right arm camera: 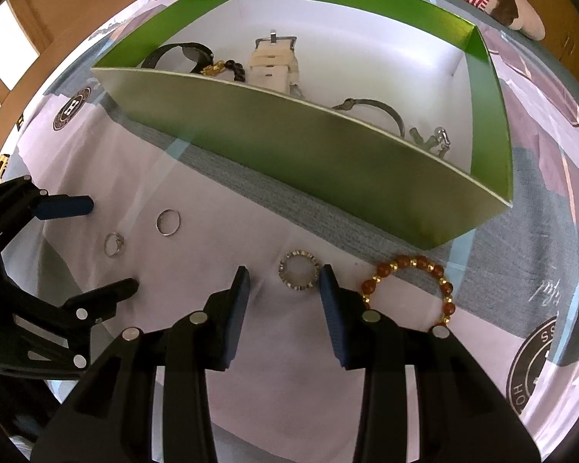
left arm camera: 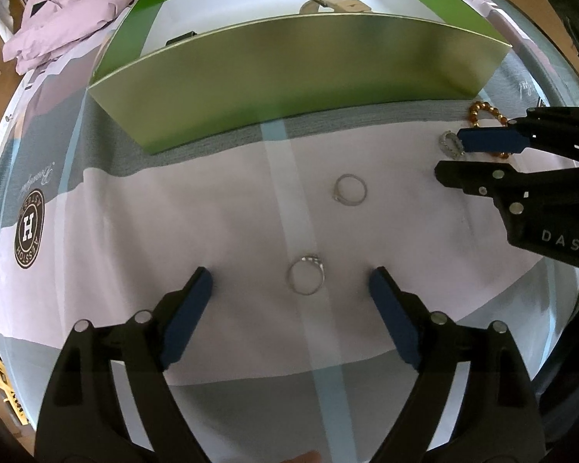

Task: Organize jewelry
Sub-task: 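Move the left gripper over a silver ring while the right gripper moves over the rhinestone ring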

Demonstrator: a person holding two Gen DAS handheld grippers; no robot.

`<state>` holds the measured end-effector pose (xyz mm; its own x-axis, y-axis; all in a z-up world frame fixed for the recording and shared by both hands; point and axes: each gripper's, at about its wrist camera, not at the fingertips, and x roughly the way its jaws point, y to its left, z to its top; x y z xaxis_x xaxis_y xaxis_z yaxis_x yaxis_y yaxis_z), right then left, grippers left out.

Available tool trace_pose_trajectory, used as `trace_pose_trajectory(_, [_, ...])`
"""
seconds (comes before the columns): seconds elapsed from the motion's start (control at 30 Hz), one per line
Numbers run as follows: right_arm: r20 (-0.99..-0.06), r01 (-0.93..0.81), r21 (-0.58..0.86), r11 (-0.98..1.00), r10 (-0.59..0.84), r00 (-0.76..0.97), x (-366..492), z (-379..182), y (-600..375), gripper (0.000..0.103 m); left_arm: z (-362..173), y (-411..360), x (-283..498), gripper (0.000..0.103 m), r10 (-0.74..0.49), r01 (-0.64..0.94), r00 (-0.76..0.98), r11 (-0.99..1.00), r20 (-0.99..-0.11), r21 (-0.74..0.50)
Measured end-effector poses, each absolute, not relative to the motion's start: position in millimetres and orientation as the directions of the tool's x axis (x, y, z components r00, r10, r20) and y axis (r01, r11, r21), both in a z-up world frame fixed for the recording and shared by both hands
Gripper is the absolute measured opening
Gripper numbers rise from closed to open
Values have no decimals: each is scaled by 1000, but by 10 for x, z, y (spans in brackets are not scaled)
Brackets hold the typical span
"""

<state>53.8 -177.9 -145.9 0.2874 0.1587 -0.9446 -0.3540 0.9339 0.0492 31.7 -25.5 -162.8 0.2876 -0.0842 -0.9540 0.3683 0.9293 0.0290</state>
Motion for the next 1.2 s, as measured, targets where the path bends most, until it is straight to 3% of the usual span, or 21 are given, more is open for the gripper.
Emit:
trace_pose_trajectory(0.37, [-943, -365, 33, 930, 150, 297, 533, -1485, -1728, 38, -1625, -289, 281, 80, -93, 375, 304, 927, -948, 29])
trace_pose_trajectory(0.5, [-943, -364, 29, 931, 147, 299, 520, -1481, -1721, 38, -1593, -286, 263, 72, -108, 386, 312, 922, -944, 22])
trace_pose_trajectory(0.7, [-943, -362, 28, 932, 145, 298, 522, -1483, -1711, 39, -1597, -320, 240, 72, -112, 387, 307, 922, -945, 16])
trace_pose_trajectory(0.77, [-943, -363, 28, 931, 145, 298, 521, -1488, -1699, 40, -1601, -322, 247, 73, -110, 383, 303, 923, -947, 15])
trace_pose_trajectory(0.87, [-946, -366, 46, 930, 159, 284, 533, -1499, -1699, 51, -1612, -313, 273, 76, -101, 380, 301, 925, -948, 22])
trace_pose_trajectory(1.0, [-949, -380, 45, 924, 159, 273, 528, -1515, -1668, 63, -1651, -280, 308, 93, -71, 355, 298, 934, -952, 42])
trace_pose_trajectory(1.2, [-950, -395, 32, 918, 151, 274, 495, -1540, -1620, 72, -1667, -254, 332, 98, -70, 343, 304, 939, -950, 41])
